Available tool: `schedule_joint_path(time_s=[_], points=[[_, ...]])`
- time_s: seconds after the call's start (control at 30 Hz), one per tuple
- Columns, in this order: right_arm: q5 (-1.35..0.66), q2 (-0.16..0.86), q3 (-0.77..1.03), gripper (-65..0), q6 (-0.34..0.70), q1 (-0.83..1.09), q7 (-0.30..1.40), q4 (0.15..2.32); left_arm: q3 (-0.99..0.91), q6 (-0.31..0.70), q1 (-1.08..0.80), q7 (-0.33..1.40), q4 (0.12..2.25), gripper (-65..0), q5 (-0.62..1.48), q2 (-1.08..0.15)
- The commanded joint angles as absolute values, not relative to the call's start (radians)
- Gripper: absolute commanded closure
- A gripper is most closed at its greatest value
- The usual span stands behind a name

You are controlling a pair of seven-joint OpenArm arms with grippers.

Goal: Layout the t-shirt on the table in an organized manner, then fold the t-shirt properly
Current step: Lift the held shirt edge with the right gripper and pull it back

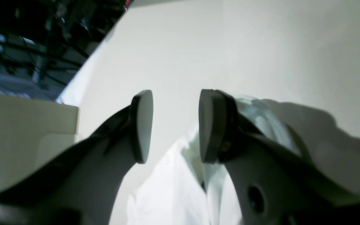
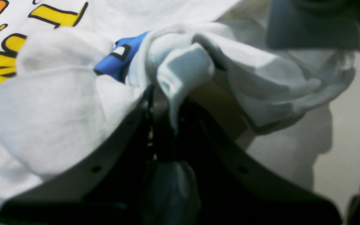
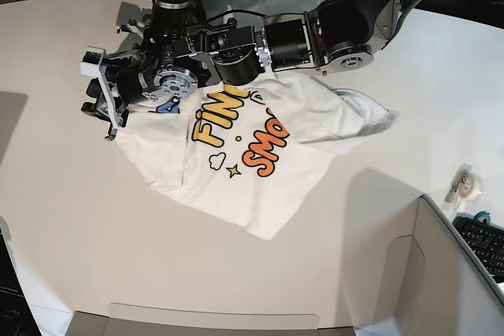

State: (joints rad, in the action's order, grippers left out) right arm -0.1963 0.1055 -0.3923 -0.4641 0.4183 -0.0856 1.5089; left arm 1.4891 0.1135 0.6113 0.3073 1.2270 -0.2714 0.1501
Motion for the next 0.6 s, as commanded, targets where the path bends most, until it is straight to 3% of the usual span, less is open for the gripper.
schedule_joint_path(time_s=[0.0, 0.4, 0.57], points=[[-0.355, 0.107, -0.414, 0.0, -0.398, 0.461, 0.814, 1.446, 1.484, 0.127, 0.633, 0.3, 1.236, -24.1, -0.317, 0.157], [-0.294, 0.107, -0.506, 0.0, -0.4, 0.473, 0.816, 1.446, 1.484, 0.148, 0.639, 0.3, 1.167, -24.1, -0.579, 0.157], [-0.225, 0.104, -0.513, 0.0, -0.483, 0.478, 0.811, 1.445, 1.484, 0.148, 0.639, 0.298, 1.145, -24.1, -0.591, 0.157]])
